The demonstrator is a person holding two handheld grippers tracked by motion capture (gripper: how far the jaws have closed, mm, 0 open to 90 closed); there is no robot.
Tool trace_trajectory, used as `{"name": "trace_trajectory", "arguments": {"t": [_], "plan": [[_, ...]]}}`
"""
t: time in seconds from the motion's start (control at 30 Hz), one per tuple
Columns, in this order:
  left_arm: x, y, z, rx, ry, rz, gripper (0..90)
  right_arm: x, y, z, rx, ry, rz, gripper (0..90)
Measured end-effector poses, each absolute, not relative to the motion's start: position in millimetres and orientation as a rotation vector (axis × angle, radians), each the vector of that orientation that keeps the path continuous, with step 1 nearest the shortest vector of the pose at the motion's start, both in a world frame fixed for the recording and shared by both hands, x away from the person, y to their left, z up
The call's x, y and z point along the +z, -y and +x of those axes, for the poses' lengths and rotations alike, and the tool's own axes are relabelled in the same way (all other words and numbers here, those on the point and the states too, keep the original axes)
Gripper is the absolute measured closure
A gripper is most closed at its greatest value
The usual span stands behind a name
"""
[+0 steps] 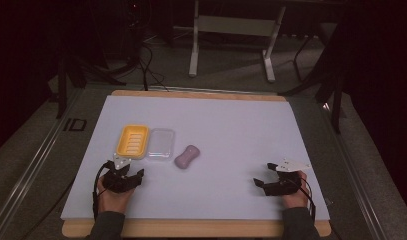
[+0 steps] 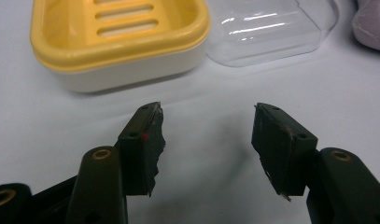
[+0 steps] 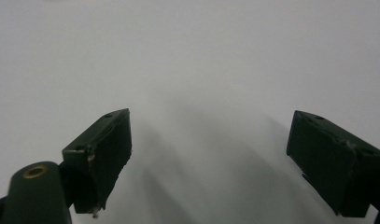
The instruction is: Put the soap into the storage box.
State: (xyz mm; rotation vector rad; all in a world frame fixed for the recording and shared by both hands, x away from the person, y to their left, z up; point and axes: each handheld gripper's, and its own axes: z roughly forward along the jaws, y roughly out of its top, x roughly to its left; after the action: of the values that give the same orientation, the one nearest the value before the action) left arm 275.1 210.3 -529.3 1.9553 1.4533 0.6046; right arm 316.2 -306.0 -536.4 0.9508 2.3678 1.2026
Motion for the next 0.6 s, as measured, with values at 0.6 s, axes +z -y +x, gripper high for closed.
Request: {"name": "trace_trajectory", "arguments": {"t": [0.6], "plan": [[-503.0,-207.9,272.0,0.577,-1.394,1.932,47.3,-535.6,309.5,312.9,1.265,-2.343,0.923,18.2]]}}
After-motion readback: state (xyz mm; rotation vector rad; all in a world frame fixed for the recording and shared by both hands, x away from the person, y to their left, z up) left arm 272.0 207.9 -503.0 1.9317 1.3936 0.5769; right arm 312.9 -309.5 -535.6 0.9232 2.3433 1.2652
